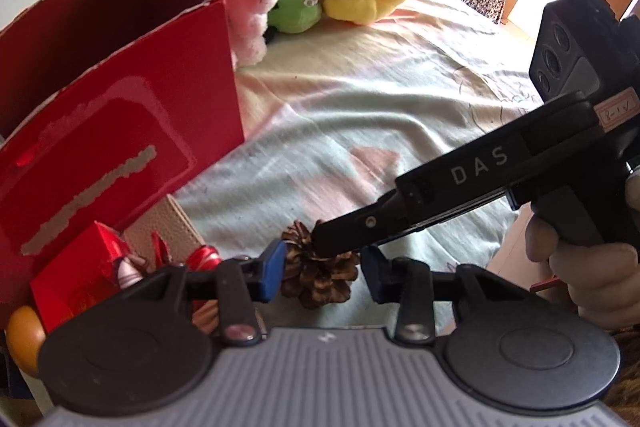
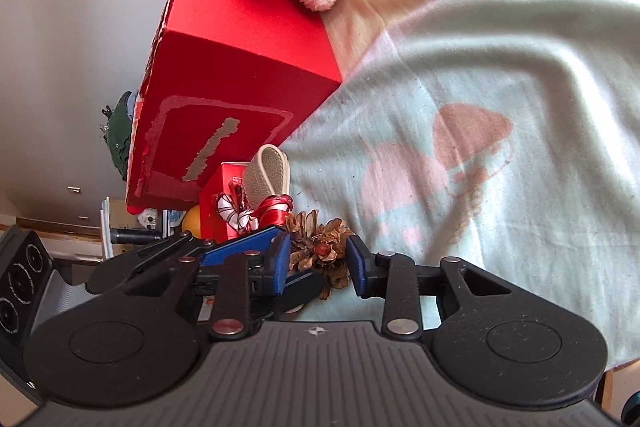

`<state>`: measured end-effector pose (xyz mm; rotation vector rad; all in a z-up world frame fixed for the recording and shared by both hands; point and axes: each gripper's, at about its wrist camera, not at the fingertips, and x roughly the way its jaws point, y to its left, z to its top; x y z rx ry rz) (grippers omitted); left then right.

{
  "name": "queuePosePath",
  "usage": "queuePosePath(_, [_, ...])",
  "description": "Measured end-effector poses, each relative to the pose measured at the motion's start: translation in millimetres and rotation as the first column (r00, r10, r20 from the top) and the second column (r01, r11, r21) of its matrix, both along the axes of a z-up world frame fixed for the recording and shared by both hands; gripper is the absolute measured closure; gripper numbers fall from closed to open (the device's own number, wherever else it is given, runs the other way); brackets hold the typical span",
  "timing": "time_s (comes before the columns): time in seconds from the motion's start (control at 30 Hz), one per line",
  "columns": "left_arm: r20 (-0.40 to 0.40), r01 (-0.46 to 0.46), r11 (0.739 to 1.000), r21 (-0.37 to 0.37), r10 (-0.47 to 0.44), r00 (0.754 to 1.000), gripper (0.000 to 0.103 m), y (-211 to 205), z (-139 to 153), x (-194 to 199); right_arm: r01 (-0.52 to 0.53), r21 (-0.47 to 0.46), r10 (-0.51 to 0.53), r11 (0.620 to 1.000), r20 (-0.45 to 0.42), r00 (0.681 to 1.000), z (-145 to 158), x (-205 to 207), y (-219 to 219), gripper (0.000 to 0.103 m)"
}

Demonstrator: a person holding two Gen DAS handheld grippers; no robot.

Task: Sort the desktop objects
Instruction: 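Close the right gripper on the pine cone and lift it, then carry the pine cone in the right gripper into the red box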

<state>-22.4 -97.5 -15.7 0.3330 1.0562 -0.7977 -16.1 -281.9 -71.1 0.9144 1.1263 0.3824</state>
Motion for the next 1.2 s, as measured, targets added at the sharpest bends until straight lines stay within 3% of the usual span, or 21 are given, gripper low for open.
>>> queuePosePath(0.07, [0.004, 0.019, 1.0, -0.012, -0.019, 1.0, 0.066, -5, 2, 1, 0.018, -0.009, -0.018, 1.0, 0.004, 1.0, 3, -2, -5, 0.073])
queuePosePath(0.3, [0.053, 0.068, 0.994, -0.083, -0.063, 0.997, 0.067, -18, 28, 10, 0.105, -0.031, -0.103, 0.994, 0.048, 0.994, 24, -7, -24, 0.073])
queuePosePath(0.6, [0.237, 0.081, 0.975, -0.208, -0.031, 0.971, 0.066, -11, 105, 31, 0.166, -0.06, -0.146, 0.984, 0.256, 0.956, 104, 13, -31, 0.072])
queuePosePath(0.9, [0.327, -0.04, 0.963, -0.267, 0.13, 0.936, 0.066, 36, 149, 76, 0.061, -0.128, -0.002, 0.99, 0.417, 0.909, 168, 77, 5, 0.072])
queuePosePath(1.07, [0.309, -0.141, 0.954, -0.263, 0.222, 0.925, 0.066, 72, 145, 99, -0.037, -0.192, 0.119, 0.981, 0.438, 0.891, 178, 118, 44, 0.072])
queuePosePath(1.2, [0.278, -0.237, 0.945, -0.227, 0.296, 0.914, 0.066, 96, 126, 117, -0.129, -0.211, 0.206, 0.969, 0.396, 0.895, 165, 149, 75, 0.072])
